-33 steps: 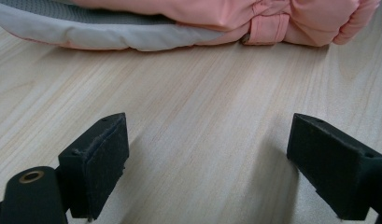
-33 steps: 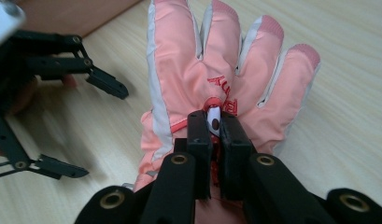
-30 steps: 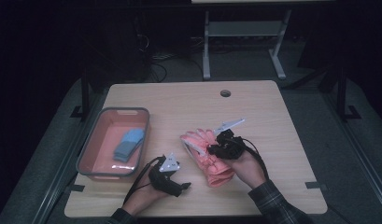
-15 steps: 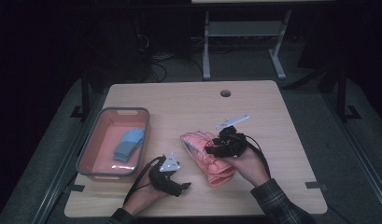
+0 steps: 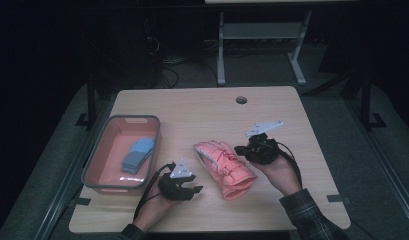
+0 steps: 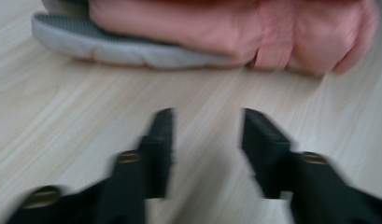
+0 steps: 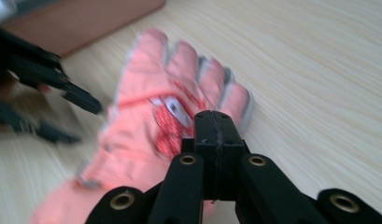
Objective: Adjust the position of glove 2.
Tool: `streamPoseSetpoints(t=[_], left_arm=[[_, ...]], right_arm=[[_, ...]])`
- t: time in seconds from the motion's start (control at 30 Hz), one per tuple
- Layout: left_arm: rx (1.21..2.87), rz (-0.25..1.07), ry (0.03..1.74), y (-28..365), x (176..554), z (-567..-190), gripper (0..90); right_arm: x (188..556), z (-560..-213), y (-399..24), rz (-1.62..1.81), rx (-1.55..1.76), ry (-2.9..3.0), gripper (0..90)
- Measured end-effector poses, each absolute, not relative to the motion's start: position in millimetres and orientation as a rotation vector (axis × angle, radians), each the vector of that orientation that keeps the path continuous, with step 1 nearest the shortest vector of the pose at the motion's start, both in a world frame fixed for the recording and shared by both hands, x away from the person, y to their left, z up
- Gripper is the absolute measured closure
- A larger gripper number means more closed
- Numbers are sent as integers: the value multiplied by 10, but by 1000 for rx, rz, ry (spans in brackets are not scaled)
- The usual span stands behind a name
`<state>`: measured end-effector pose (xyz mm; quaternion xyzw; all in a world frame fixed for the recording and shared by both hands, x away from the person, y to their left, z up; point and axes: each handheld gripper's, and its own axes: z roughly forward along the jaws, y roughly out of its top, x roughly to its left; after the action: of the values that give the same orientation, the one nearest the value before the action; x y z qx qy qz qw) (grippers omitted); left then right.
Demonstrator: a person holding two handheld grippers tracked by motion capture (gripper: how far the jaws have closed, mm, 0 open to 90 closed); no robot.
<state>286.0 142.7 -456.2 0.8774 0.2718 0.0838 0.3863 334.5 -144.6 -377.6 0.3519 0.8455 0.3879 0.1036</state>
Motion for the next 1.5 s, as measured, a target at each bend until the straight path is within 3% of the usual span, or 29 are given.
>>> streamPoseSetpoints(t=[0.07, 0.17, 0.43, 0.67, 1.5], left_arm=[[2216, 208, 717, 1403, 2884, -4509, 750], [2217, 182, 733, 1349, 2949, -4466, 887], [2250, 176, 818, 1235, 3123, -4550, 894], [2259, 182, 837, 1195, 3242, -4590, 893], [2242, 154, 787, 977, 3572, -4608, 894]], right_arm=[[3356, -3832, -1503, 1117, 1019, 2510, 900], [3360, -3928, -1584, 1096, 1016, 2521, 900], [3401, -4286, -1813, 1069, 1033, 2580, 900], [3356, -4501, -1741, 1036, 1009, 2680, 900], [3073, -4590, -1603, 1123, 943, 2784, 900]])
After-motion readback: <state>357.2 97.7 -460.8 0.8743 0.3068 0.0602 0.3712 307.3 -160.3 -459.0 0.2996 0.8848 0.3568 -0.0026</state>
